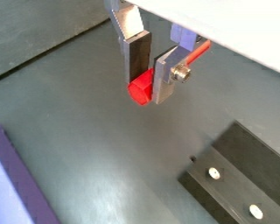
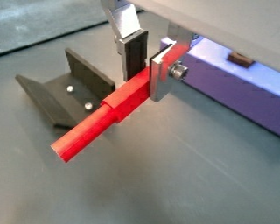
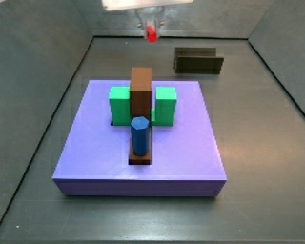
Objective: Pick up the red object. Move up. Place the red object on the fixture. Regrasp the red object. Move to above the board. Insert the red object.
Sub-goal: Place the red object on the fixture.
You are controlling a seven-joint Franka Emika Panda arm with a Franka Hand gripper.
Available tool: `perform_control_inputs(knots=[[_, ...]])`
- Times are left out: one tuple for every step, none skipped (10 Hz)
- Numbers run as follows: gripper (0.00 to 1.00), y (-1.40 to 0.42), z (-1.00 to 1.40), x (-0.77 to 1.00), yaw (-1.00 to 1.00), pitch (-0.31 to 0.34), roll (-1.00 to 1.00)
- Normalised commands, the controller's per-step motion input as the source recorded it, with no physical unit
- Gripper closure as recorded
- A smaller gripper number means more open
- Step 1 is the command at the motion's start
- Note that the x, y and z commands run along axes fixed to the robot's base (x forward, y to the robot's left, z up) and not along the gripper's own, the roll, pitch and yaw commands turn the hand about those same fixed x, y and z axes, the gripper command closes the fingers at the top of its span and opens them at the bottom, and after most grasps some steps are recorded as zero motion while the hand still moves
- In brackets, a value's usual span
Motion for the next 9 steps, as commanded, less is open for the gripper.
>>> perform_control_inputs(knots=[[1.00, 0.00, 0.12, 0.64, -0.15, 0.000, -1.00], [1.00, 0.00, 0.12, 0.64, -0.15, 0.000, -1.00], [1.00, 0.00, 0.11, 0.64, -0.15, 0.000, -1.00], [1.00, 0.00, 0.13, 0.65, -0.15, 0.000, -1.00], [1.00, 0.00, 0.15, 0.66, -0.17, 0.006, -1.00], [1.00, 0.00, 0.15, 0.67, -0.16, 0.023, -1.00], [1.00, 0.00, 0.16, 0.67, -0.14, 0.034, -1.00], [1.00, 0.00, 0.15, 0.66, -0.11, 0.054, -1.00], [1.00, 0.00, 0.12, 0.66, -0.09, 0.060, -1.00]])
